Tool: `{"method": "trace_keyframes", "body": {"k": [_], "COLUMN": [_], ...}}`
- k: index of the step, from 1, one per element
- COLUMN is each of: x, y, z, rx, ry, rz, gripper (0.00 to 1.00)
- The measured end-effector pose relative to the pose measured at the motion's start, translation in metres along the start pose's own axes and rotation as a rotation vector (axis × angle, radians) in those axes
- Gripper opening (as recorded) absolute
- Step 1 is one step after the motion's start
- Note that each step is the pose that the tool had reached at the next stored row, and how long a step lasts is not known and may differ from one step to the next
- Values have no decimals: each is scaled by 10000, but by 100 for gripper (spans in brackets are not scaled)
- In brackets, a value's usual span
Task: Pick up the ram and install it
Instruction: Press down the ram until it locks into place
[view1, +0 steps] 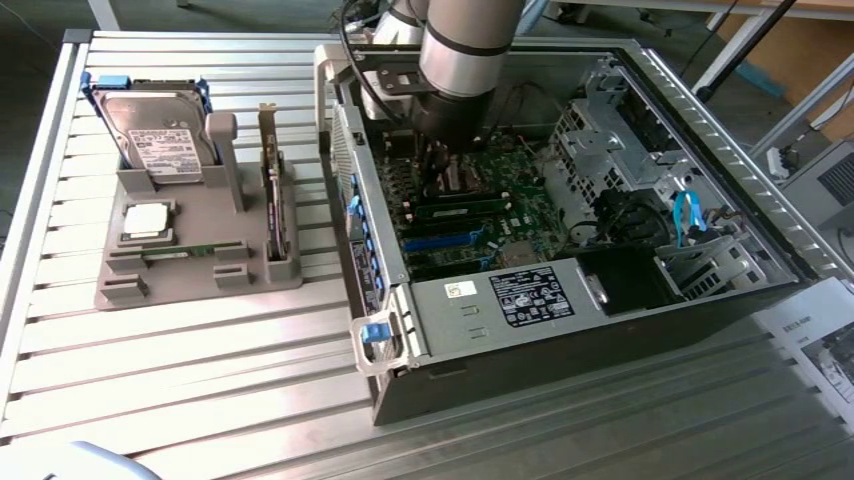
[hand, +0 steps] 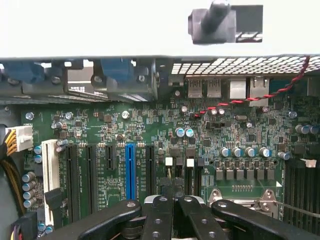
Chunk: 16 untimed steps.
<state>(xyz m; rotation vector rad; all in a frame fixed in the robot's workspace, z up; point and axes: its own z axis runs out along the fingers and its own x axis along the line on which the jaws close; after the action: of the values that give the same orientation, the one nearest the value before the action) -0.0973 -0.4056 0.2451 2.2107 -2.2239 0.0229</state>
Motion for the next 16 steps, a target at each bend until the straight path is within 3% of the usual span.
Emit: {"method": "trace_keyframes", "body": {"k": [16], "x": [-1], "y": [2], "z": [123], "rx": [-1], "ry": [3], "rz": [0], "gripper": [10]}}
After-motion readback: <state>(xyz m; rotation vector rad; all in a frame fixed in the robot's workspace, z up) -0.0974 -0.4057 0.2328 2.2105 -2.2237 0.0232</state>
